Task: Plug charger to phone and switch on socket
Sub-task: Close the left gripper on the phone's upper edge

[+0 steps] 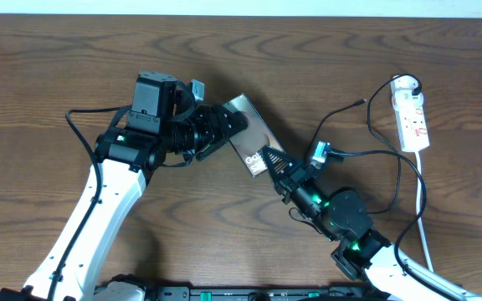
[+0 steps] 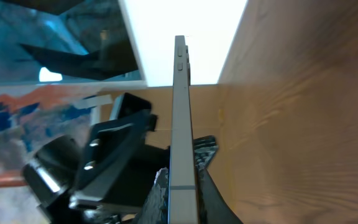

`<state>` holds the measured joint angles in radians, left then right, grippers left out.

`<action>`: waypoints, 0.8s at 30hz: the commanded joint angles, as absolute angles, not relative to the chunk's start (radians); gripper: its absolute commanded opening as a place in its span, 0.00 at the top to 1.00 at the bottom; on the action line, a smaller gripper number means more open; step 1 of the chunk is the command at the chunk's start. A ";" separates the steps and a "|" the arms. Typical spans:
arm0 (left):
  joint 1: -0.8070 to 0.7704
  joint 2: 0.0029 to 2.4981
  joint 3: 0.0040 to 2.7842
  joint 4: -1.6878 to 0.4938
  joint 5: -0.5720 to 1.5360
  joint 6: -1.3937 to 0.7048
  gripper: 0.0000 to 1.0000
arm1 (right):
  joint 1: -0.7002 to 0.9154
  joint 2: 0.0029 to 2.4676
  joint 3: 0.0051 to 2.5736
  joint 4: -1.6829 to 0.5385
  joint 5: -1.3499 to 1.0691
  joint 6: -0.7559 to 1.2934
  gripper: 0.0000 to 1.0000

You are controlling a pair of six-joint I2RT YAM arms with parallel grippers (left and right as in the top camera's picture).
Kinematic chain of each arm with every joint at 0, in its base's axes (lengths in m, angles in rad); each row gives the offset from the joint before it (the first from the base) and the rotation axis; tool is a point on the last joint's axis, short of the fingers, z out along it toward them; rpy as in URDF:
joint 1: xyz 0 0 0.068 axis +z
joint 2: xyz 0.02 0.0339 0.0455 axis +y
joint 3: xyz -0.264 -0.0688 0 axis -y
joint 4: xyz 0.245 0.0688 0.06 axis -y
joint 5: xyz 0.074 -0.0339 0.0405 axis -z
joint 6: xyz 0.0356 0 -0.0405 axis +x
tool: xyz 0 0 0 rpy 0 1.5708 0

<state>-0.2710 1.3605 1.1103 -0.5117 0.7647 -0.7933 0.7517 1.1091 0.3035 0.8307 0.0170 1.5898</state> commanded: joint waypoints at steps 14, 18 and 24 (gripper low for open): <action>-0.284 1.364 1.117 -0.404 0.778 -0.904 0.39 | 0.748 1.099 0.321 0.882 -0.010 1.743 0.99; -0.304 1.364 1.117 -0.401 0.778 -0.904 0.44 | 0.748 1.099 0.321 0.883 -0.015 1.790 0.99; -0.314 1.365 1.117 -0.385 0.778 -0.940 0.46 | 0.748 1.101 0.321 0.878 -0.015 1.811 0.99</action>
